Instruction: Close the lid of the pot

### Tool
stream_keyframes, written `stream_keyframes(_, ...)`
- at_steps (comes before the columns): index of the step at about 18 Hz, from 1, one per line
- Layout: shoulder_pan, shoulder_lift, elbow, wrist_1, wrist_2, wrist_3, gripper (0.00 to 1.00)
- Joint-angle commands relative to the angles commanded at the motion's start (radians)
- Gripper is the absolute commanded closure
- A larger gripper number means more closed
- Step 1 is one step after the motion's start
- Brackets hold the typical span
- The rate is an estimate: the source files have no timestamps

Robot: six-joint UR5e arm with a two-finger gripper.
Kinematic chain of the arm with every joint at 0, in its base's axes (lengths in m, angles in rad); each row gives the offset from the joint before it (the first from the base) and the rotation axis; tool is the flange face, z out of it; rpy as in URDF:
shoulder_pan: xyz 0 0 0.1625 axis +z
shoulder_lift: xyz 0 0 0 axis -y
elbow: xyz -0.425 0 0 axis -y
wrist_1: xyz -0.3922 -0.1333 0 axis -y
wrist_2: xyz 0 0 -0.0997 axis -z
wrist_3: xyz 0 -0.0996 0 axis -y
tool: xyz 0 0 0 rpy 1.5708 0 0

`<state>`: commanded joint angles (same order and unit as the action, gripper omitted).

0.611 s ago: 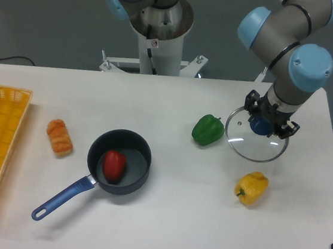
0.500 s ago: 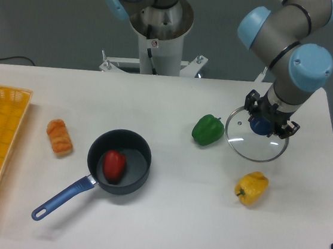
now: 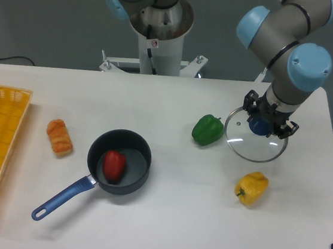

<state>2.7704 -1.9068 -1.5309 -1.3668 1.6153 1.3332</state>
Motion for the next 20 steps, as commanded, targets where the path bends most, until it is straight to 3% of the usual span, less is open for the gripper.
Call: stream_keyframes(20,-0.225,0.043,-0.038,0.000,-0.046,-0.354,0.44)
